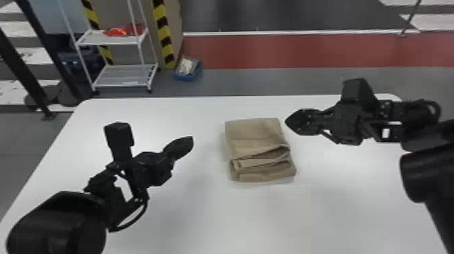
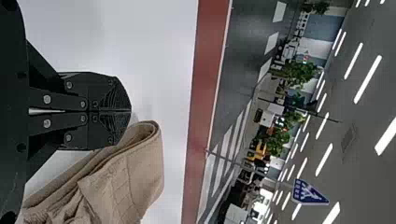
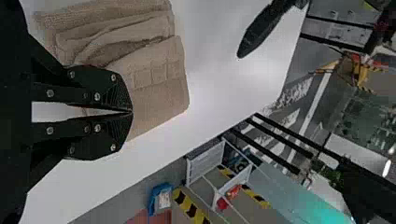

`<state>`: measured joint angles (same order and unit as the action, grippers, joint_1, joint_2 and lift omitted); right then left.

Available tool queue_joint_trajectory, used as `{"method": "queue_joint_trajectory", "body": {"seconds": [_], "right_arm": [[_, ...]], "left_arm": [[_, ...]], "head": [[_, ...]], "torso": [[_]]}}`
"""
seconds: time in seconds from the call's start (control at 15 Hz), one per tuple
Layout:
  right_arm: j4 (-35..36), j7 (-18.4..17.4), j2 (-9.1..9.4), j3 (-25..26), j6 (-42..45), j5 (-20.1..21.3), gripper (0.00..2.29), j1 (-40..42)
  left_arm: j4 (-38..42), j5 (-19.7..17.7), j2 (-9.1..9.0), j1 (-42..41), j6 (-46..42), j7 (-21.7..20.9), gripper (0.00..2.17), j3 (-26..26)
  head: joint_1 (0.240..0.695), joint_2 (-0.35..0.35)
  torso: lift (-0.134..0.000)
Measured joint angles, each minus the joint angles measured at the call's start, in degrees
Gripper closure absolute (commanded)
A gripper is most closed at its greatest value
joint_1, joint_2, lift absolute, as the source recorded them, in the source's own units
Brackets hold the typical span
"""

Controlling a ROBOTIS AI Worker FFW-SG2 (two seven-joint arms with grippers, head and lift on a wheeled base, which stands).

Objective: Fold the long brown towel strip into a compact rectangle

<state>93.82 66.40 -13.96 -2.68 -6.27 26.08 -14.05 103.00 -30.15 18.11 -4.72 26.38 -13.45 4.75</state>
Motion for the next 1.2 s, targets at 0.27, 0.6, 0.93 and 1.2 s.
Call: {"method": "queue_joint_trajectory", "body": {"seconds": [0.27, 0.6, 0.93, 1.2], "right_arm": [[-4.2, -3.0, 3.31, 2.4, -0.6, -4.2, 1.96, -1.1], [-17.4, -8.2, 6.69, 2.8, 6.1, -6.1, 1.96, -2.6], [-29.0, -10.2, 6.51, 3.3, 13.8, -7.8, 1.96, -4.4], [-30.9, -10.2, 5.99, 3.9, 14.0, -7.8, 1.96, -3.6]], "left_arm": [[0.0, 0.4, 0.0, 0.0, 0.2, 0.1, 2.06, 0.4], [0.0, 0.4, -0.01, 0.3, 0.3, 0.1, 2.06, 0.8], [-0.2, 0.3, 0.25, 0.0, 0.1, 0.0, 2.06, 0.8], [-0.5, 0.3, 0.03, 0.1, 0.1, 0.0, 2.06, 1.1]], "head": [[0.695, 0.032], [0.695, 0.044], [0.695, 0.042], [0.695, 0.03]], "torso": [[-0.128], [-0.128], [-0.128], [-0.128]]}}
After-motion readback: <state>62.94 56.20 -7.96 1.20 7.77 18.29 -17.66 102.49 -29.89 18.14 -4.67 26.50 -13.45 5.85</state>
